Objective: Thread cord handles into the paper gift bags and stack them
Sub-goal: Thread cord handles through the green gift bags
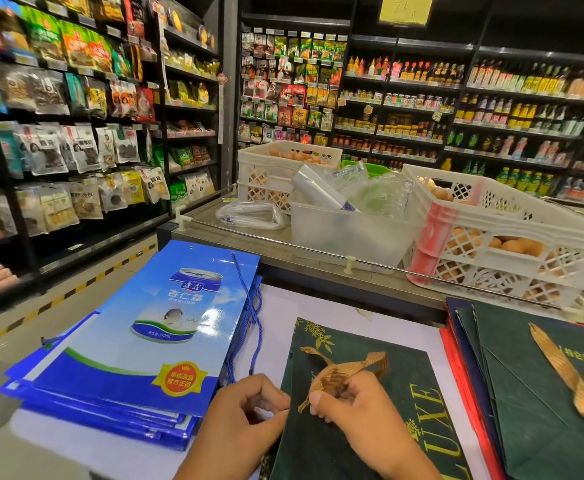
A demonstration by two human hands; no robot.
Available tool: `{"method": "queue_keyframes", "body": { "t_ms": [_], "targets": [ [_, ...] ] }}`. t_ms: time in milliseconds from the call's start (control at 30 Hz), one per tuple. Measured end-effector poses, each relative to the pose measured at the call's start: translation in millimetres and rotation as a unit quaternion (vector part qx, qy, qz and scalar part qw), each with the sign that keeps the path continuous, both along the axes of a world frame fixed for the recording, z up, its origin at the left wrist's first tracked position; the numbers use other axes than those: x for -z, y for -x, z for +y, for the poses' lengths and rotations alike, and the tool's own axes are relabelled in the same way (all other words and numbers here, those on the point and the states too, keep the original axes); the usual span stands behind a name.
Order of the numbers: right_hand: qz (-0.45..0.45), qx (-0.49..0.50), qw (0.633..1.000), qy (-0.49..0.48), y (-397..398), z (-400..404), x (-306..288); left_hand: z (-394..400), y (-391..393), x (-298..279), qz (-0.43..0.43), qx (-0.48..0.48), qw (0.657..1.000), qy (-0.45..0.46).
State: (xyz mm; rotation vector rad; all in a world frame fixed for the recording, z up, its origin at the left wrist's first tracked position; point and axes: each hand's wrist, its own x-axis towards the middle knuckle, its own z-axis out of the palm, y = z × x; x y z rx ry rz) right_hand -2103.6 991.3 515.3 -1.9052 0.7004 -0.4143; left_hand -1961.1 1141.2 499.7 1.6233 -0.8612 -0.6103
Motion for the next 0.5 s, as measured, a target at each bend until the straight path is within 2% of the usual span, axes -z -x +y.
{"method": "queue_keyframes", "body": {
  "t_ms": [200, 300, 500],
  "targets": [
    [-0.041, 0.003, 0.999, -0.021, 0.2, -2.1, 2.3, 2.2, -1.0, -3.2, 0.013, 0.006, 1.0, -0.006],
    [-0.063, 0.014, 0.996, -0.055, -0.3, -3.4, 5.4, 3.8, 4.1, -2.4, 0.017, -0.001, 1.0, 0.019],
    [-0.16, 0.076, 0.974, -0.14, -0.9, -10.9, 7.2, 9.9, 7.9, -2.9, -0.049, 0.046, 0.998, -0.006]
  ]
}}
